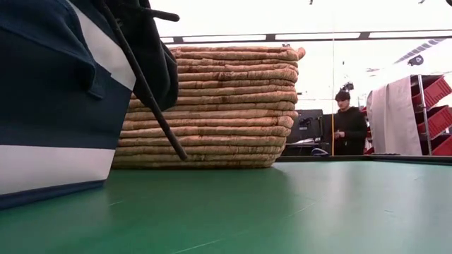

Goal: Sort clothes
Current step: Put the black shorts into the laundry bin

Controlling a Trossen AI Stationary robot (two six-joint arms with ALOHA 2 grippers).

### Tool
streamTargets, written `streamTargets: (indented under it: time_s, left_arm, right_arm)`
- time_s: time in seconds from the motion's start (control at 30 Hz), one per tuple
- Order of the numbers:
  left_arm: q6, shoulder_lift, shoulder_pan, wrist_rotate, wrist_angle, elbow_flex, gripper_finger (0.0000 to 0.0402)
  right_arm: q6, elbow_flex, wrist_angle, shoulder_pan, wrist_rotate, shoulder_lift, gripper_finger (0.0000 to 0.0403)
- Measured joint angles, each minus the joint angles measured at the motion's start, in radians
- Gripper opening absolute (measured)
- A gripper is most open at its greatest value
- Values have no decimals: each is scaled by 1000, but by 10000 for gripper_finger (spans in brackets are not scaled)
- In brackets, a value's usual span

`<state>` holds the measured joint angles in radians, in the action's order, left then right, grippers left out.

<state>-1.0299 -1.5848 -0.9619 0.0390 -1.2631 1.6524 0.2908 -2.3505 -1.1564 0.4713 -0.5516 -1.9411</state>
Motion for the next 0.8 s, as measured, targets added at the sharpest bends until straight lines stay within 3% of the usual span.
streamTargets:
  time_s: [0.17, 0.43, 0.53, 0.63, 0.8]
  left_arm:
    - [43, 2, 2, 117, -94, 146, 0]
    - [263, 0, 118, 514, -93, 229, 0]
    - [325, 0, 200, 523, -66, 210, 1]
    - [370, -1, 274, 466, 10, 160, 11]
    - [428, -1, 298, 387, 118, 44, 58]
  right_arm:
    - [-14, 0, -8, 0, -3, 0, 12]
    - [-18, 0, -27, 0, -55, 6, 12]
    - [-11, 0, -38, 0, -62, 13, 12]
    - [38, 0, -91, 0, -98, 30, 12]
    - [176, -1, -238, 12, -130, 84, 12]
